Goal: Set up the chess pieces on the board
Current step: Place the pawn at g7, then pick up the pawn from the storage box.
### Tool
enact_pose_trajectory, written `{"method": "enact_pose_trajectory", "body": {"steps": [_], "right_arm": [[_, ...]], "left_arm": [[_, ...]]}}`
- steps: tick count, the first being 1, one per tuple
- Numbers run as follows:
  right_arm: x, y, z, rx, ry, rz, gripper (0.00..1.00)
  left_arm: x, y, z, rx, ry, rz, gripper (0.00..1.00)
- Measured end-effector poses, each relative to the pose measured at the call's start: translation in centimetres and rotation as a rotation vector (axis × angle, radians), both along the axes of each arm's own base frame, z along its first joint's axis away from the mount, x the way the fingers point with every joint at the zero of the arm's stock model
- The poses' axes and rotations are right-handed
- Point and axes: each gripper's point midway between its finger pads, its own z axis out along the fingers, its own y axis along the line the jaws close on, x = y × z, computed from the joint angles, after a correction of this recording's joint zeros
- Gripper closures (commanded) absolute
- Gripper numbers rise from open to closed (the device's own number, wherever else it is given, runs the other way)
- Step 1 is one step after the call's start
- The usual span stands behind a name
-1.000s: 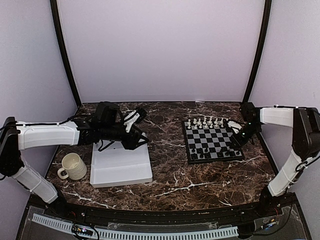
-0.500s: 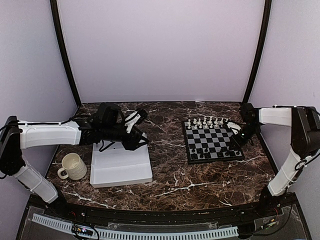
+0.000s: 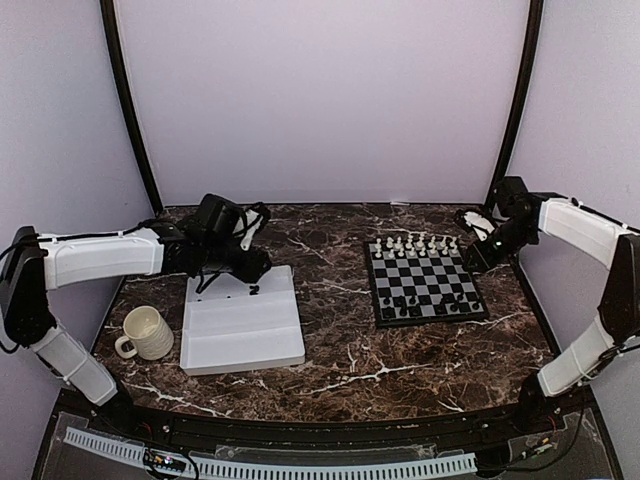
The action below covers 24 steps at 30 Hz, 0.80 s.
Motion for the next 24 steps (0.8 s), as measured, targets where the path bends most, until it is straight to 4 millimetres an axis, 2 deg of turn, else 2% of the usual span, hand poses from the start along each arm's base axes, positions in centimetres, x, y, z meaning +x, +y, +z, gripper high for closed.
{"method": "enact_pose_trajectory", "body": {"steps": [4,6,10,14,17,24], "right_arm": [[-0.2,0.3,0.9,0.019,-0.021,0.007,0.70],[-0.2,0.4,0.9,0.027,-0.019,0.011,0.70],[-0.2,0.8,0.8,0.046,-0.012,0.020,0.70],[-0.1,1.1,0.3,0.062,0.000,0.031,0.70],[-0.1,1.4,0.1,0.073,0.000,0.042,0.70],[-1.0,1.7,-1.4,0.092,0.025,0.066,0.70]], "left_arm": [[2.1,4.0,-1.5,-0.053,0.110,0.225,0.53],[2.4,5.1,-2.7,-0.088,0.170,0.321,0.54],[2.3,4.7,-5.6,-0.148,0.298,0.453,0.52],[3.1,3.7,-8.1,-0.191,0.400,0.565,0.50],[3.4,3.6,-9.1,-0.214,0.445,0.640,0.50],[4.1,3.4,-9.8,-0.292,0.515,0.776,0.54]]}}
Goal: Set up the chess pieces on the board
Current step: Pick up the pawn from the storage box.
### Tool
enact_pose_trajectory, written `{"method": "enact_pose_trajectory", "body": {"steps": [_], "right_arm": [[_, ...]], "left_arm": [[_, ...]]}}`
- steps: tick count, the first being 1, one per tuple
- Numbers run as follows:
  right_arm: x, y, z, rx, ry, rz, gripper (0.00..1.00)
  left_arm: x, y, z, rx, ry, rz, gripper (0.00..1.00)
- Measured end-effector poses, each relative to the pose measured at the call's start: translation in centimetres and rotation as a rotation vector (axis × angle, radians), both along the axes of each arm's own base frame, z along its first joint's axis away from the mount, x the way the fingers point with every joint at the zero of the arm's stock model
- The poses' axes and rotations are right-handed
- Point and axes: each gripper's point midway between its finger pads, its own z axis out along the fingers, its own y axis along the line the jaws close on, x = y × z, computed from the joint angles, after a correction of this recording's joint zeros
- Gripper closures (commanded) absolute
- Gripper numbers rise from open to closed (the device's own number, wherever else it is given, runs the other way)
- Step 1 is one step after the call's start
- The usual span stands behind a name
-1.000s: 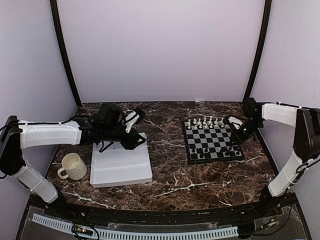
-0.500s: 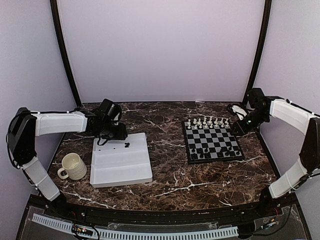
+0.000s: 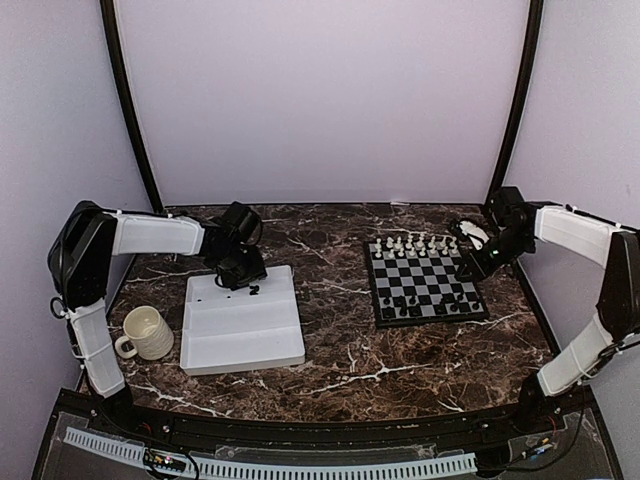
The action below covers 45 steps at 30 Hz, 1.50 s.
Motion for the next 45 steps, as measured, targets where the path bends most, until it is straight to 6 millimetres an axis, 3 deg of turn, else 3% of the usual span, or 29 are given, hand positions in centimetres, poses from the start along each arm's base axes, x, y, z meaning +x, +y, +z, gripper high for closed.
{"method": "enact_pose_trajectory", "body": {"steps": [8,23,31,40,45], "right_arm": [[-0.2,0.4,-0.6,0.020,-0.002,0.022,0.70],[-0.7,1.0,-1.8,0.050,0.011,0.052,0.71],[-0.7,1.1,-1.8,0.058,0.008,0.055,0.71],[-0.8,1.4,-1.4,0.081,0.011,0.054,0.70],[-0.3,2.2,0.8,0.129,-0.019,0.064,0.70]], "left_arm": [[0.2,-0.1,-2.4,-0.020,0.103,0.088,0.60],[0.0,0.2,-2.7,-0.026,0.158,0.114,0.80],[-0.1,0.4,-2.8,-0.011,0.167,0.084,0.83],[-0.1,0.4,-2.7,0.049,0.135,-0.075,0.91],[0.6,0.3,-0.8,0.116,0.034,-0.257,0.91]]}}
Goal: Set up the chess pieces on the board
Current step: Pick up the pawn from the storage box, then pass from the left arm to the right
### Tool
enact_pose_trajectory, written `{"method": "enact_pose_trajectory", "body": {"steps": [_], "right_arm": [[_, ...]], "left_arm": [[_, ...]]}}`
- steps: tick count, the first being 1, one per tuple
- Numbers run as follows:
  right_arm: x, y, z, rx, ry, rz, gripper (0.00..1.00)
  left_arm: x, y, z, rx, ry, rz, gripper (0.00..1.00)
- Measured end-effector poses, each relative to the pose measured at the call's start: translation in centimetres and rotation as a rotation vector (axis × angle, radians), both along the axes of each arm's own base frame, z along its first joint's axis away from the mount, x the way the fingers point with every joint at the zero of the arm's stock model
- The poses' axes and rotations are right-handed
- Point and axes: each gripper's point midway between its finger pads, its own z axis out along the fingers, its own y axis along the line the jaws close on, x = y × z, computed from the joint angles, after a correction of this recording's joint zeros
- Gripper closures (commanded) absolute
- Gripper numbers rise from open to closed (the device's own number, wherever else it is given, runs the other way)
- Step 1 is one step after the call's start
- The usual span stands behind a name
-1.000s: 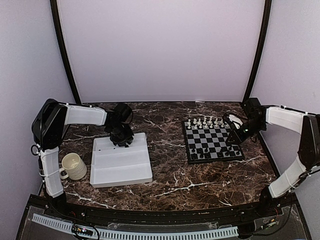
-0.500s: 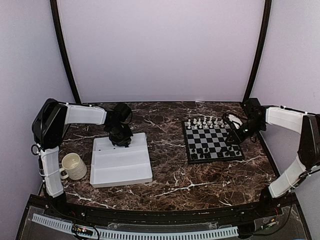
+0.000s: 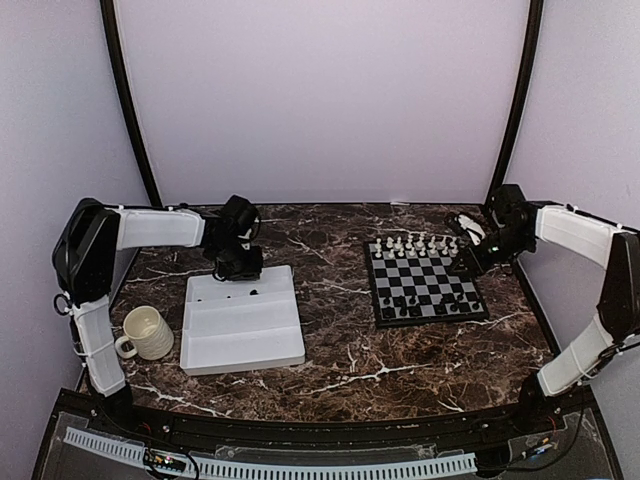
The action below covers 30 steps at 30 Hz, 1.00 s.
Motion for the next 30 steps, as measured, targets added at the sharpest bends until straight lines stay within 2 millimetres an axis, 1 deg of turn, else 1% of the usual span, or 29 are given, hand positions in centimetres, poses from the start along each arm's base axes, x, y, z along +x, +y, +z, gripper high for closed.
{"method": "enact_pose_trajectory", "body": {"steps": [2,4,5,7,9,11,12,14,16,19,21,24,27,30], "right_arm": [[0.5,0.7,1.4,0.037,-0.019,0.013,0.69],[0.7,1.4,2.6,0.068,-0.034,0.027,0.69],[0.8,1.9,3.1,0.083,-0.040,0.038,0.69],[0.8,3.3,4.1,0.115,-0.039,0.073,0.68],[0.8,5.0,4.8,0.154,-0.022,0.118,0.68],[1.2,7.3,5.6,0.202,0.008,0.175,0.67],[1.4,8.5,6.0,0.229,0.023,0.204,0.67],[1.8,11.0,6.7,0.288,0.060,0.262,0.67],[1.7,13.1,7.3,0.343,0.093,0.314,0.66],[0.3,15.9,7.3,0.403,0.166,0.379,0.64],[-1.3,17.5,7.1,0.428,0.220,0.421,0.64],[-3.5,19.6,7.2,0.453,0.289,0.474,0.63],[-4.9,21.2,7.6,0.467,0.326,0.518,0.61],[-5.7,22.2,7.8,0.484,0.355,0.545,0.60]], "left_arm": [[0.2,-0.4,1.9,-0.004,-0.078,-0.079,0.91],[0.1,-1.1,4.9,-0.016,-0.192,-0.173,0.91],[-0.2,-1.7,6.6,-0.022,-0.262,-0.232,0.91],[-1.4,-3.7,9.6,-0.038,-0.385,-0.353,0.91],[-3.6,-6.8,12.5,-0.054,-0.518,-0.517,0.91],[-5.9,-9.8,14.6,-0.079,-0.626,-0.666,0.91],[-6.9,-11.0,15.1,-0.089,-0.666,-0.729,0.91],[-8.2,-12.6,15.2,-0.090,-0.715,-0.820,0.91],[-9.3,-13.4,14.5,-0.079,-0.738,-0.897,0.91],[-10.8,-14.7,13.8,-0.061,-0.760,-0.981,0.91],[-12.1,-16.0,13.8,-0.064,-0.784,-1.041,0.91],[-13.9,-17.7,13.6,-0.067,-0.811,-1.118,0.91],[-15.2,-19.1,13.1,-0.068,-0.820,-1.169,0.91],[-15.9,-20.0,12.6,-0.062,-0.824,-1.199,0.91]]}}
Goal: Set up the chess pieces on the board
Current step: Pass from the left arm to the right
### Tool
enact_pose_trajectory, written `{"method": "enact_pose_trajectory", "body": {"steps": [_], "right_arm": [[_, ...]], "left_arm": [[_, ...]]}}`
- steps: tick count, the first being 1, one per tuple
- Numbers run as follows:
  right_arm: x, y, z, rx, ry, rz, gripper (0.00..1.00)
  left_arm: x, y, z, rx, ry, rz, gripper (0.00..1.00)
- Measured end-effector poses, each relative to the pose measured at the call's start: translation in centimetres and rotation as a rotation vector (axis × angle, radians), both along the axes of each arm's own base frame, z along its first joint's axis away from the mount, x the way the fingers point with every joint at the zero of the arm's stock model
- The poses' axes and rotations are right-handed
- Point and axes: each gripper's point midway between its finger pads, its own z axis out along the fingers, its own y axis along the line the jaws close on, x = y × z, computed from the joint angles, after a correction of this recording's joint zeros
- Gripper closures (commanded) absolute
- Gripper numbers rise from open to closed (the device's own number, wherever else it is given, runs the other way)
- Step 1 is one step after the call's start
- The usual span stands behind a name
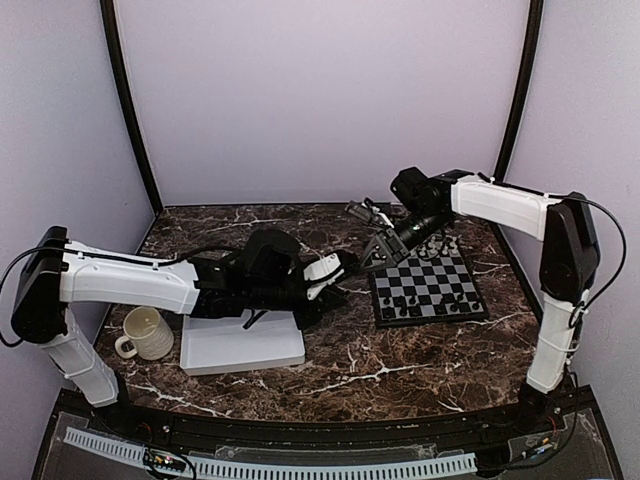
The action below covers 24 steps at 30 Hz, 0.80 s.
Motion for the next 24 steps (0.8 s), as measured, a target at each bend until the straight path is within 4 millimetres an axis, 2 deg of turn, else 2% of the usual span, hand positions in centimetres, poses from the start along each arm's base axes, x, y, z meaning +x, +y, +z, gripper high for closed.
{"method": "enact_pose_trajectory", "body": {"steps": [5,12,24], "right_arm": [[-1.5,0.8,-0.4,-0.013,0.042,0.037,0.59],[-2.6,1.2,-0.7,-0.021,0.060,0.061,0.61],[-2.7,1.2,-0.9,-0.029,0.074,0.057,0.76]], "left_arm": [[0.7,-1.4,0.1,0.003,-0.027,0.006,0.91],[1.5,-1.1,0.2,0.016,-0.054,0.048,0.91],[1.7,-1.1,0.4,0.013,-0.064,0.051,0.91]]}}
